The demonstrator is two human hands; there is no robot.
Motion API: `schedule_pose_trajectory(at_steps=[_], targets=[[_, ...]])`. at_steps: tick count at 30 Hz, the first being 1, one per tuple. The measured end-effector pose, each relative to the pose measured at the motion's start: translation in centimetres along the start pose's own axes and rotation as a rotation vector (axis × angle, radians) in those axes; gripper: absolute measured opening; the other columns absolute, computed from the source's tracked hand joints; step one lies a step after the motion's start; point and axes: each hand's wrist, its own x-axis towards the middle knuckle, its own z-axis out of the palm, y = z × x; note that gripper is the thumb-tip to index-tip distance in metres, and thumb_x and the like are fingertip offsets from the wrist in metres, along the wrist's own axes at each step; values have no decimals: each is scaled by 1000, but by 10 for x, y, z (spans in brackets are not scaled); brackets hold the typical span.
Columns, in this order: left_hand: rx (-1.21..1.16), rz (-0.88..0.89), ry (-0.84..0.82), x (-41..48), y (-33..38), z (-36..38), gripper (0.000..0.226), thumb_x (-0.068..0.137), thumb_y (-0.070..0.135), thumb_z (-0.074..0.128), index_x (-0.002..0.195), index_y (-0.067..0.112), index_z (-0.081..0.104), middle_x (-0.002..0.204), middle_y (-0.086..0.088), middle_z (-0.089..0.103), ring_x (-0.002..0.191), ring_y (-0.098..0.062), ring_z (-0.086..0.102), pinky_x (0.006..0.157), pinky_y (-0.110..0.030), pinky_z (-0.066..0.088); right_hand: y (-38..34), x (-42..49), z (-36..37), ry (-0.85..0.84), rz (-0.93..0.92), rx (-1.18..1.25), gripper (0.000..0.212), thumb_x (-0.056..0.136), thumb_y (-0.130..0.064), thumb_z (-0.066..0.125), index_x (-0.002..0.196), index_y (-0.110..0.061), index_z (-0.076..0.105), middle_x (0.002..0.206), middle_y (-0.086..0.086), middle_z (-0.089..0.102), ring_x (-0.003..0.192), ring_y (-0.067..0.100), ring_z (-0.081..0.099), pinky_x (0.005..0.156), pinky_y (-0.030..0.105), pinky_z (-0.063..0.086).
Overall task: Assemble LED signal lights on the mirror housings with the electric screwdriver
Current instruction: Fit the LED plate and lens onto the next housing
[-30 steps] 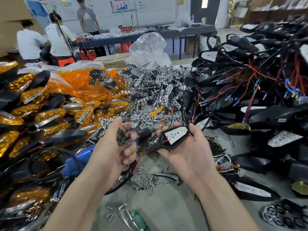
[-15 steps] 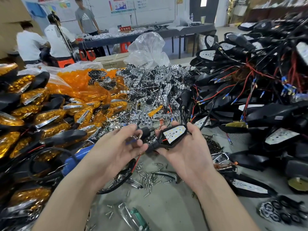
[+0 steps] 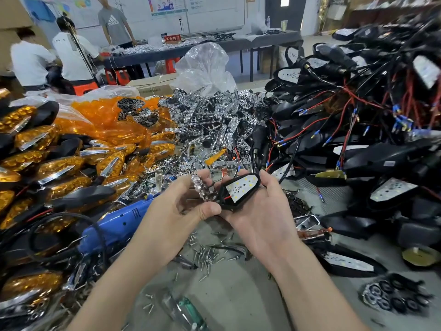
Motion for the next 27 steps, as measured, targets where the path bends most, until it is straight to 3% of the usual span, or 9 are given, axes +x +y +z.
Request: schedule_pose_trajectory(at_steps=[2, 4, 6, 9, 13, 16, 19, 24, 27], targets=[[67, 1, 16, 1, -2, 0, 25, 73, 44, 80, 85, 54, 60, 114, 15, 70, 108, -8, 66, 98, -39, 54, 2, -1, 2, -15, 1, 9, 33, 105, -43, 37, 97, -16, 55, 90, 14, 60, 99, 36, 69, 74, 41, 60], [127, 12, 26, 2, -2, 2, 27, 70, 48, 77, 91, 55, 60, 117, 21, 68, 109, -5, 65, 99, -40, 52, 2, -2, 2, -18, -6, 0, 33, 105, -43, 37, 97, -16, 55, 92, 13, 59, 97, 35, 70, 73, 41, 60], [169, 36, 24, 2, 0, 4, 37, 68, 53, 73, 103, 56, 60, 115, 30, 65, 105, 1, 65, 94, -30, 53, 3, -1, 2, -9, -15, -21, 31, 105, -42, 37, 98, -16, 54, 92, 12, 59, 91, 32, 69, 72, 40, 58], [265, 62, 24, 3, 2, 6, 54, 67, 63, 67, 119, 68, 51, 109, 28, 63, 101, 2, 64, 88, -19, 51, 4, 0, 2, 30, -21, -35, 31, 105, -42, 37, 98, -16, 53, 94, 13, 59, 89, 30, 63, 79, 42, 53], [434, 99, 19, 7, 4, 11, 83, 69, 70, 57, 143, 34, 49, 108, 27, 51, 93, -1, 58, 86, -22, 46, 5, 1, 2, 47, -7, -40, 31, 105, -43, 38, 98, -17, 55, 102, 13, 60, 102, 31, 53, 89, 44, 44], [481, 110, 1, 12, 7, 14, 86, 67, 74, 51, 143, 34, 49, 106, 26, 49, 87, 6, 53, 77, -11, 40, 5, 1, -1, 39, -1, -24, 36, 106, -44, 36, 104, -15, 58, 108, 15, 64, 96, 31, 64, 90, 44, 50], [556, 109, -16, 16, 8, 20, 92, 67, 78, 41, 146, 31, 47, 103, 28, 44, 91, 10, 49, 77, -12, 40, 4, 1, -2, 16, 0, -60, 46, 107, -43, 33, 134, -12, 53, 113, 15, 69, 95, 26, 71, 87, 39, 58], [719, 130, 21, 11, 6, 30, 86, 77, 76, 29, 149, 29, 39, 108, 26, 34, 91, 1, 43, 76, -22, 38, 3, 2, -2, -8, -19, -65, 41, 107, -41, 32, 135, -19, 51, 122, 14, 69, 107, 26, 68, 86, 36, 61], [746, 115, 34, 7, 3, 33, 77, 84, 73, 27, 148, 32, 36, 113, 25, 32, 94, -2, 44, 76, -26, 44, 5, 3, -4, 0, -28, -104, 48, 106, -39, 32, 131, -10, 61, 124, 15, 71, 109, 25, 70, 87, 36, 61]])
